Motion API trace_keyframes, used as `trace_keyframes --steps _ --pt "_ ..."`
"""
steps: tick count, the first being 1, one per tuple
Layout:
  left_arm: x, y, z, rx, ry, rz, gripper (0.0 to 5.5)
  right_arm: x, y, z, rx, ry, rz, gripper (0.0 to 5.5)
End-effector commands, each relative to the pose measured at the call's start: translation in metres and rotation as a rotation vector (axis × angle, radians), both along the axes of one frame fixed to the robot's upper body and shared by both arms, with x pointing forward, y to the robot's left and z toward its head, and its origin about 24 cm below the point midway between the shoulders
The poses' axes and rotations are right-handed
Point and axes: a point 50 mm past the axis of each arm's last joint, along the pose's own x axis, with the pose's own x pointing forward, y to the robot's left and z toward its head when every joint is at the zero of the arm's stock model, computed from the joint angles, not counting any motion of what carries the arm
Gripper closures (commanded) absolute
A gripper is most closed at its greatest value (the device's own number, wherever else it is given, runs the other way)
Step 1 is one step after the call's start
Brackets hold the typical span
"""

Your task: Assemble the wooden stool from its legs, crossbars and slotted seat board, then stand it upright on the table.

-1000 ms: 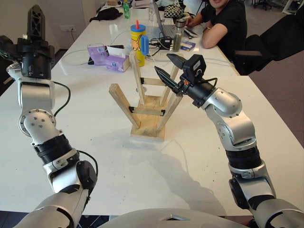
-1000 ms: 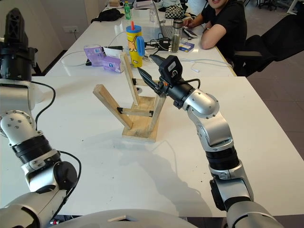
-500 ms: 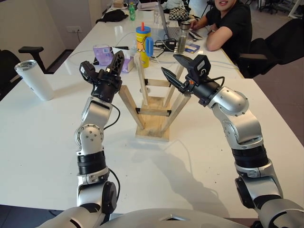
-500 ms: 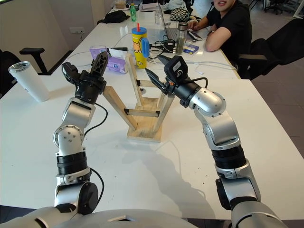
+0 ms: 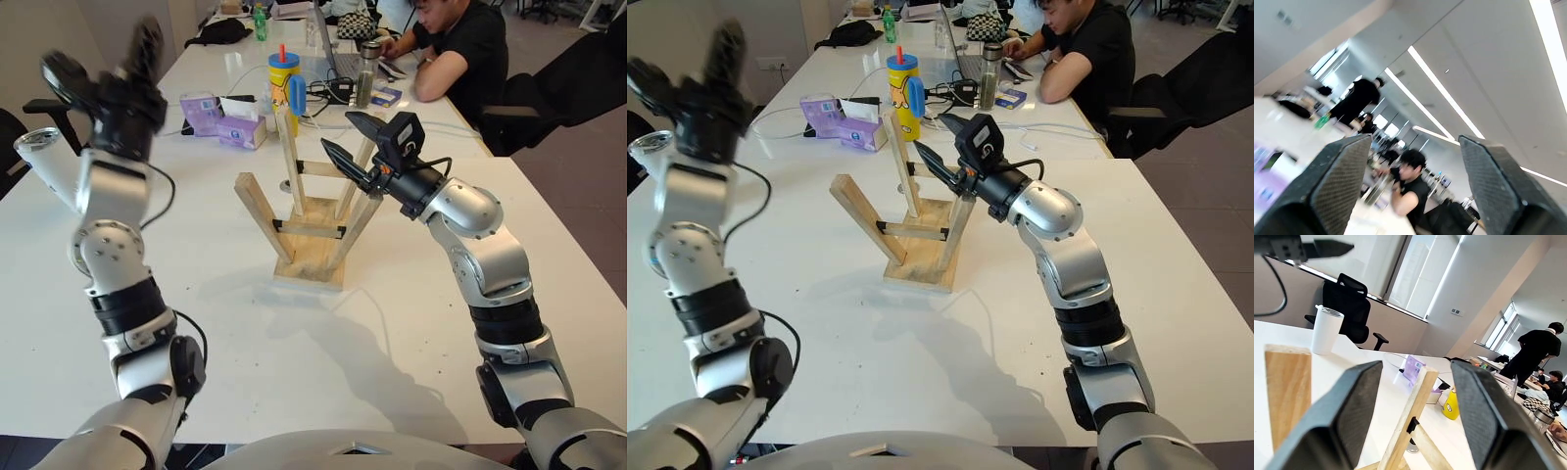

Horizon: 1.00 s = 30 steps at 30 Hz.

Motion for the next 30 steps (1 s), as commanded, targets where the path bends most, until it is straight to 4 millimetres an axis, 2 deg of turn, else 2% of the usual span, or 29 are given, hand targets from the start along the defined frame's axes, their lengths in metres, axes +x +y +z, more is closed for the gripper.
trace_keyframes --steps 1,2,3,5,6,7,8,9,11,14,18,23,26,30 --pt "-0.001 -0.011 0.010 0.024 -0.012 -0.066 2.17 -0.004 0.002 -0.078 -0.112 0.365 0.031 2.89" --pt "0.003 -0.018 -0.005 0.038 0.052 -0.088 2.17 -0.004 0.002 -0.077 -0.113 0.364 0.033 2.89" --pt "0.009 -0.031 -0.030 0.048 0.151 -0.132 2.17 -0.004 0.002 -0.077 -0.115 0.362 0.036 2.89" --pt "0.011 -0.063 -0.095 0.060 0.388 -0.229 2.17 -0.003 0.002 -0.076 -0.119 0.359 0.039 2.89" --pt "0.005 -0.083 -0.125 0.084 0.482 -0.283 2.17 -0.003 0.002 -0.075 -0.124 0.357 0.045 2.89" --pt "-0.001 -0.100 -0.146 0.088 0.548 -0.341 2.17 -0.003 0.002 -0.075 -0.128 0.356 0.049 2.89" --pt "-0.005 -0.115 -0.159 0.100 0.587 -0.378 2.17 -0.003 0.002 -0.075 -0.132 0.356 0.053 2.89" --pt "-0.006 -0.126 -0.163 0.098 0.593 -0.402 2.17 -0.003 0.002 -0.075 -0.137 0.357 0.056 2.89" --pt "-0.003 -0.142 -0.150 0.113 0.525 -0.440 2.17 -0.003 0.003 -0.075 -0.143 0.359 0.067 2.89" --pt "0.003 -0.148 -0.127 0.143 0.427 -0.436 2.17 -0.003 0.003 -0.076 -0.148 0.362 0.070 2.89" --pt "0.013 -0.124 -0.101 0.110 0.324 -0.341 2.17 -0.003 0.003 -0.076 -0.152 0.368 0.071 2.89" --pt "0.015 -0.093 -0.077 0.101 0.230 -0.230 2.17 -0.002 0.003 -0.073 -0.126 0.356 0.062 2.89" --pt "0.015 -0.079 -0.074 0.104 0.216 -0.182 2.17 0.000 0.005 -0.061 -0.060 0.316 0.047 2.89" --pt "0.014 -0.076 -0.078 0.129 0.228 -0.161 2.17 0.004 0.008 -0.034 0.066 0.228 0.019 2.89"
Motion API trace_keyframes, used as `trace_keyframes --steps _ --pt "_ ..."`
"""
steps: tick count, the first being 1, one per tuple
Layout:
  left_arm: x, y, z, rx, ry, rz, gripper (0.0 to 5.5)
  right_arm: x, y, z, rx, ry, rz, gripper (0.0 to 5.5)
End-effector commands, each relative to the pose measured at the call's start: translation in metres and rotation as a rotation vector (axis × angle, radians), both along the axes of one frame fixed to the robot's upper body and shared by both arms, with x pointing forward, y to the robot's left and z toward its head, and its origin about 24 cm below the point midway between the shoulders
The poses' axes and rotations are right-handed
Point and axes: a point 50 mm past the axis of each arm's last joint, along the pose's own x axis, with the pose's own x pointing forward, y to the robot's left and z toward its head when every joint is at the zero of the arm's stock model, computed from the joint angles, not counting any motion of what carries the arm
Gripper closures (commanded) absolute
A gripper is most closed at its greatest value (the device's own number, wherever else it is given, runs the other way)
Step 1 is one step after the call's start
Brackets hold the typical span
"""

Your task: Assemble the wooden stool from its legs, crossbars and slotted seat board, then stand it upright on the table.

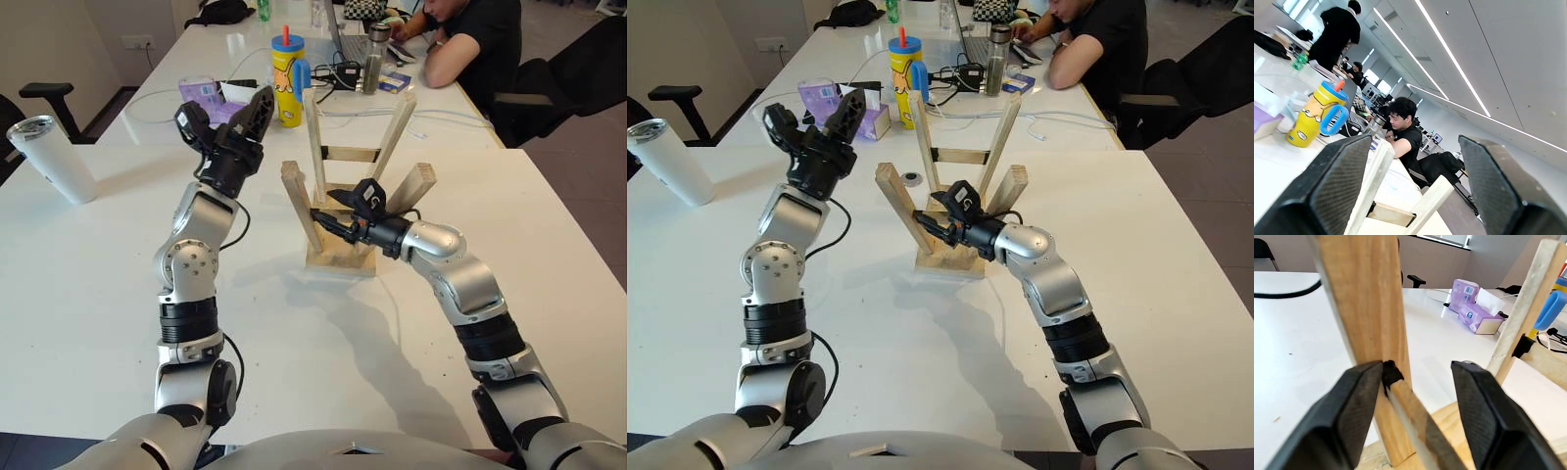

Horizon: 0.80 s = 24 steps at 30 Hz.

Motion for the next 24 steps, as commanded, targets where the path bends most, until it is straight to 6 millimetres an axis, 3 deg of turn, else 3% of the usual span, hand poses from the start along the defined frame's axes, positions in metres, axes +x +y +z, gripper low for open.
trace_keyframes --steps 1,3,6,8,10,12,14,16,17,20,24 --pt "-0.001 0.001 0.001 0.039 -0.009 0.018 2.17 0.003 0.005 0.043 0.160 -0.122 -0.030 2.89" --pt "-0.001 0.001 -0.002 0.061 -0.002 0.028 2.17 -0.002 0.012 0.075 0.298 -0.175 0.010 2.89" --pt "-0.001 0.001 -0.007 0.104 0.007 0.035 2.17 -0.021 0.019 0.137 0.573 -0.238 0.121 2.89" --pt "0.000 0.002 -0.008 0.120 0.008 0.043 2.17 -0.015 0.002 0.175 0.731 -0.287 0.020 2.89" --pt "0.000 0.005 -0.009 0.129 0.007 0.053 2.17 0.002 -0.022 0.191 0.768 -0.318 -0.172 2.89" --pt "-0.001 0.010 -0.010 0.141 0.009 0.067 2.17 0.021 -0.047 0.190 0.676 -0.376 -0.402 2.89" --pt "-0.001 0.016 -0.012 0.163 0.014 0.092 2.17 0.048 -0.072 0.161 0.400 -0.385 -0.646 2.89" --pt "-0.002 0.024 -0.014 0.198 0.015 0.120 2.17 0.064 -0.088 0.118 0.177 -0.306 -0.726 2.89" --pt "-0.002 0.029 -0.015 0.223 0.021 0.139 2.17 0.066 -0.091 0.100 0.159 -0.247 -0.712 2.89" --pt "-0.004 0.044 -0.017 0.251 0.029 0.185 2.17 0.055 -0.081 0.064 0.031 -0.200 -0.493 2.89" --pt "-0.006 0.060 -0.020 0.297 0.051 0.226 2.17 0.019 -0.041 0.026 -0.029 -0.088 -0.071 2.89"
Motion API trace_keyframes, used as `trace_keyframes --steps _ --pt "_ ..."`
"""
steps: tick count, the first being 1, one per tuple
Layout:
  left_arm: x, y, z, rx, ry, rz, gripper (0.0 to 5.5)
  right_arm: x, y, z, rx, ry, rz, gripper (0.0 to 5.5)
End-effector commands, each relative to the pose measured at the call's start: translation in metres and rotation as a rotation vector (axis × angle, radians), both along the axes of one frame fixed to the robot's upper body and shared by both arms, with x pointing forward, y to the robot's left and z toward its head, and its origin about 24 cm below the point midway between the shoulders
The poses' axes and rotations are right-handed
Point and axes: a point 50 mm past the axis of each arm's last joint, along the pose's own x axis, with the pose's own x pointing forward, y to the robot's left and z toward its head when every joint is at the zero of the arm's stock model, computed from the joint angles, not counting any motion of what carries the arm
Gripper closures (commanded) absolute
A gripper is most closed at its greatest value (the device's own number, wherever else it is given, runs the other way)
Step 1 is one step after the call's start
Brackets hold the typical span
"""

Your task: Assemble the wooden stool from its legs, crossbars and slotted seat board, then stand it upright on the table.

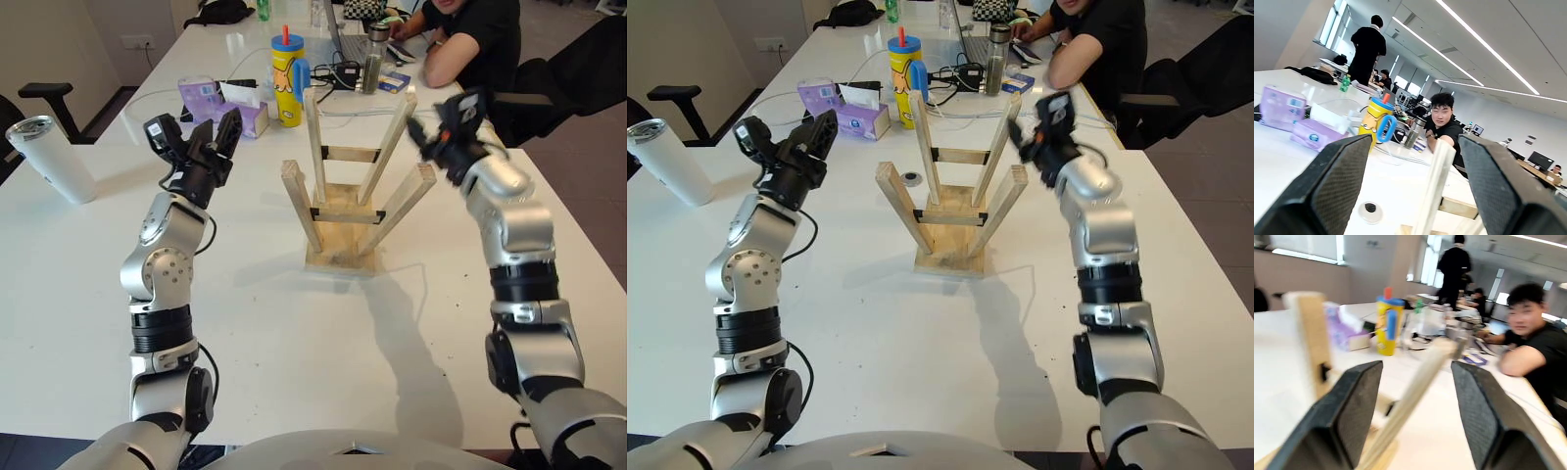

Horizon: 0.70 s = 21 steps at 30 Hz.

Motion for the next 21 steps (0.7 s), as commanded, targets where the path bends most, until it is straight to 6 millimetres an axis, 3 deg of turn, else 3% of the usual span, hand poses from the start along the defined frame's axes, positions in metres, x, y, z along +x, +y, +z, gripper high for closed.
trace_keyframes --steps 1,3,6,8,10,14,17,19,21 --pt "-0.002 0.017 -0.007 0.066 0.038 0.056 2.17 -0.042 0.049 -0.021 0.008 0.101 0.445 2.89" --pt "-0.001 0.023 -0.009 0.084 0.051 0.081 2.17 -0.058 0.069 -0.019 0.059 0.123 0.584 2.89" --pt "0.000 0.032 -0.011 0.111 0.063 0.121 2.17 -0.067 0.094 -0.007 0.142 0.099 0.643 2.89" --pt "0.002 0.039 -0.011 0.118 0.070 0.148 2.17 -0.062 0.107 0.020 0.258 -0.010 0.560 2.89" --pt "0.001 0.044 -0.012 0.123 0.077 0.167 2.17 -0.053 0.102 0.065 0.414 -0.149 0.452 2.89" --pt "-0.001 0.045 -0.019 0.139 0.094 0.175 2.17 -0.056 0.075 0.149 0.678 -0.383 0.345 2.89" --pt "-0.002 0.042 -0.022 0.153 0.097 0.166 2.17 -0.053 0.037 0.191 0.718 -0.528 0.171 2.89" --pt "-0.004 0.041 -0.023 0.157 0.096 0.162 2.17 -0.034 -0.014 0.202 0.632 -0.602 -0.157 2.89" --pt "-0.005 0.042 -0.024 0.155 0.095 0.160 2.17 -0.009 -0.063 0.184 0.387 -0.598 -0.512 2.89"
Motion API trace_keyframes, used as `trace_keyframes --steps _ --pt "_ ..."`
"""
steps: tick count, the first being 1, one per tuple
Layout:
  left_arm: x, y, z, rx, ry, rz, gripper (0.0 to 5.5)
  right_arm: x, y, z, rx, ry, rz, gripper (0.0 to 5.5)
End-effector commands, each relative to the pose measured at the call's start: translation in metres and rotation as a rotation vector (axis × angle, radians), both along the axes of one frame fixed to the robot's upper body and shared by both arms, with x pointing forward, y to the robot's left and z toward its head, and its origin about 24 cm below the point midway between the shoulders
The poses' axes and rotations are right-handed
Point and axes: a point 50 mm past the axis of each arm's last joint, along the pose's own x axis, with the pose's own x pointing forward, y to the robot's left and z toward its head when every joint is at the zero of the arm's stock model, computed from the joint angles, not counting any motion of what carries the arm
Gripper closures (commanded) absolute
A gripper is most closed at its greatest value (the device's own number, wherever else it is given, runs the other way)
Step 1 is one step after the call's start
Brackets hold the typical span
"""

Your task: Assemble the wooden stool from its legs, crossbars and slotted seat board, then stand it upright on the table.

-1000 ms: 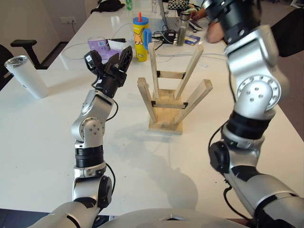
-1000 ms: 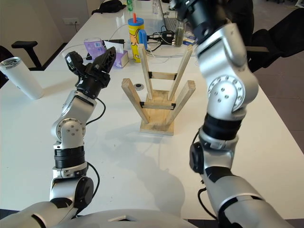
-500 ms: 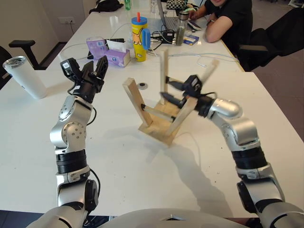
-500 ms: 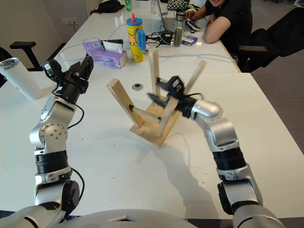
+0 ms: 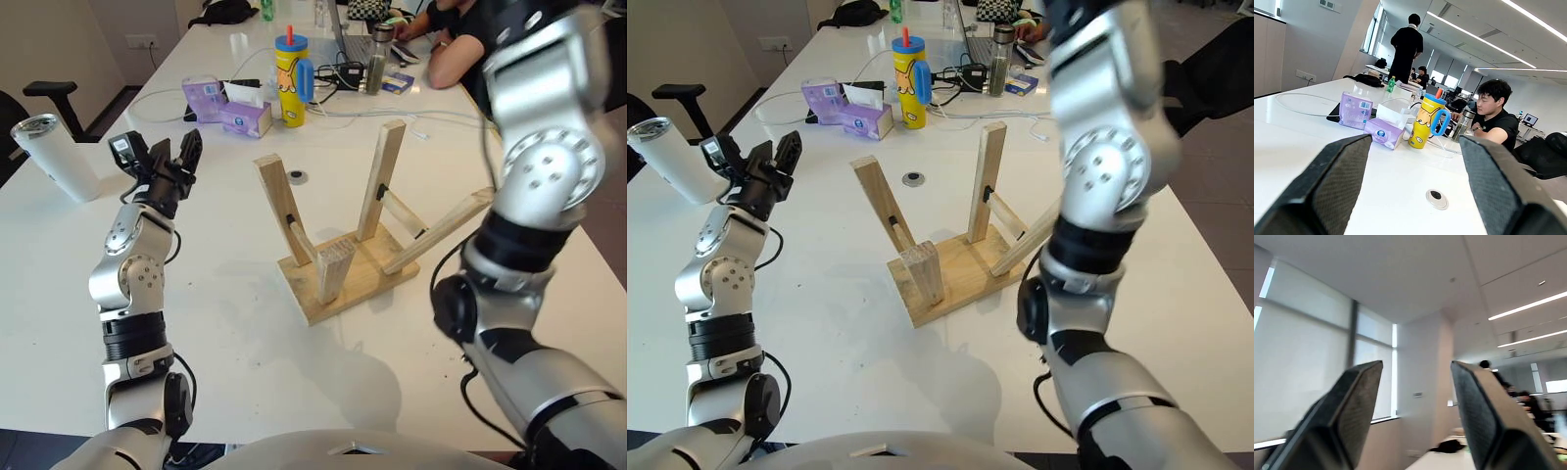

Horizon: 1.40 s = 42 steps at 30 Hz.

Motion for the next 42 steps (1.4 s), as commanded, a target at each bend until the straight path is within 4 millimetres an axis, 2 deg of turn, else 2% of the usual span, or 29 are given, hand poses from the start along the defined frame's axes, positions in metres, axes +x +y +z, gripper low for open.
trace_keyframes --steps 1,3,4,7,9,11,14,16,19,23,26,35,37,42 --pt "-0.004 -0.001 -0.002 0.010 0.000 -0.008 2.17 0.044 -0.096 -0.035 -0.222 0.218 -0.694 2.89" --pt "-0.006 -0.002 -0.005 0.014 0.008 -0.016 2.17 0.064 -0.121 -0.093 -0.505 0.411 -0.824 2.89" --pt "-0.007 -0.003 -0.007 0.020 0.015 -0.022 2.17 0.069 -0.127 -0.123 -0.617 0.506 -0.813 2.89" --pt "-0.010 -0.004 -0.012 0.042 0.036 -0.036 2.17 0.068 -0.137 -0.198 -0.842 0.729 -0.702 2.89" --pt "-0.012 -0.004 -0.016 0.055 0.050 -0.045 2.17 0.057 -0.129 -0.253 -1.004 0.843 -0.513 2.89" --pt "-0.013 -0.004 -0.021 0.085 0.071 -0.049 2.17 0.043 -0.113 -0.289 -1.156 0.839 -0.308 2.89" --pt "-0.014 -0.007 -0.024 0.108 0.084 -0.061 2.17 0.020 -0.096 -0.321 -1.231 0.836 -0.033 2.89" --pt "-0.015 -0.008 -0.025 0.117 0.088 -0.064 2.17 0.012 -0.081 -0.326 -1.192 0.797 0.089 2.89" --pt "-0.016 -0.006 -0.028 0.132 0.103 -0.058 2.17 0.013 -0.060 -0.317 -1.121 0.714 0.134 2.89" --pt "-0.016 -0.001 -0.029 0.145 0.106 -0.038 2.17 0.005 0.005 -0.301 -1.062 0.555 0.266 2.89" --pt "-0.016 0.000 -0.031 0.159 0.112 -0.033 2.17 0.005 0.026 -0.290 -0.992 0.529 0.228 2.89" --pt "-0.015 0.009 -0.034 0.173 0.124 0.025 2.17 0.002 0.036 -0.293 -1.011 0.574 0.190 2.89" --pt "-0.008 0.001 -0.032 0.156 0.106 0.011 2.17 0.003 0.033 -0.295 -1.012 0.585 0.181 2.89" --pt "0.027 -0.030 -0.022 0.110 0.055 -0.074 2.17 0.008 0.021 -0.297 -0.999 0.610 0.108 2.89"
